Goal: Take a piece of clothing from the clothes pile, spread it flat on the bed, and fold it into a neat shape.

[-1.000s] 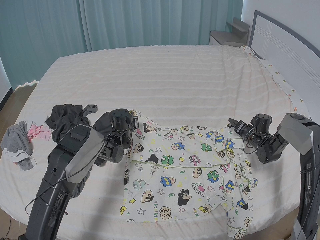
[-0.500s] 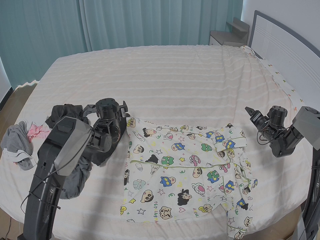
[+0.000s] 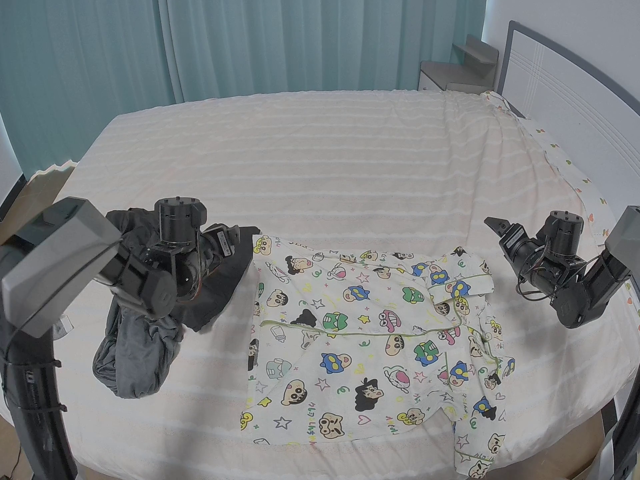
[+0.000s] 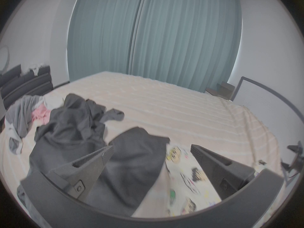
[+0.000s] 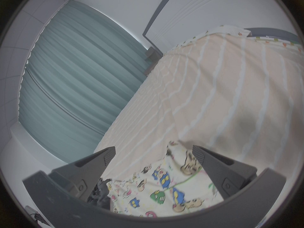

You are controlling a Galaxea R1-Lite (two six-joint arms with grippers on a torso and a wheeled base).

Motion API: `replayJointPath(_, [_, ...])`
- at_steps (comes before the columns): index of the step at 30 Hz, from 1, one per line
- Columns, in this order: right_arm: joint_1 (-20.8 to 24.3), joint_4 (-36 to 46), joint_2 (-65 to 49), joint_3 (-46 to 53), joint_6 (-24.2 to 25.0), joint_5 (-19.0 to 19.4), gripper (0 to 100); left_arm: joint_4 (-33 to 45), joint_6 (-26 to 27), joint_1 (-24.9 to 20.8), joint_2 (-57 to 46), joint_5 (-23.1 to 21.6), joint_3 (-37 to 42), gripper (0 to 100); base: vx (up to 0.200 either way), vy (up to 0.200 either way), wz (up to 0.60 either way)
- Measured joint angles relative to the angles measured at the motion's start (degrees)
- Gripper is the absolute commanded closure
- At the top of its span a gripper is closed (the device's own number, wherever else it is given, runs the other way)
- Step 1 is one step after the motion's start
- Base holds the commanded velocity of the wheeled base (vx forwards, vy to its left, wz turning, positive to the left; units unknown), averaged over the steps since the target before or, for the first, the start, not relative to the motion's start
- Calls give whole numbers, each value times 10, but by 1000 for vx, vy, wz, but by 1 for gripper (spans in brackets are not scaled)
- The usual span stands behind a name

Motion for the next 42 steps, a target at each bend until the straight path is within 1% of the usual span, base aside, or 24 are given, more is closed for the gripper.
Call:
replayJointPath(3, [20,6,-14,18,16,0,0,5,-37,-4,-53,-29,77,0,0,0,0])
replayJointPath(4, [30,9,-20,25,24,-1,0,6,-56,-5,-79,-46,116,0,0,0,0])
replayJointPath(6, [44,12,-25,35,31,-3,0,7,-81,-7,-114,-69,168,0,0,0,0])
replayJointPath(11, [88,27,-36,64,49,-9,0,1,-158,-14,-207,-145,314,0,0,0,0])
replayJointPath(15, [124,48,-40,84,55,-15,0,-31,-220,-17,-268,-230,430,0,0,0,0])
replayJointPath(21, [177,76,-26,107,64,-28,0,-115,-301,-17,-340,-394,593,0,0,0,0])
replayJointPath(23, [190,81,-14,109,65,-34,0,-129,-315,-15,-356,-419,623,0,0,0,0])
replayJointPath(27, [201,87,20,84,61,-51,0,-140,-325,-10,-379,-429,648,0,0,0,0])
replayJointPath(30, [200,91,43,45,48,-74,0,-145,-327,-4,-389,-430,653,0,0,0,0])
replayJointPath(32, [195,93,65,9,27,-105,0,-146,-328,3,-395,-430,655,0,0,0,0])
replayJointPath(34, [191,94,82,-16,3,-128,0,-148,-328,8,-398,-431,656,0,0,0,0])
replayJointPath(37, [188,96,104,-40,-25,-153,0,-150,-328,13,-401,-431,656,0,0,0,0])
replayJointPath(42, [185,97,129,-69,-48,-177,0,-150,-328,16,-405,-432,657,0,0,0,0])
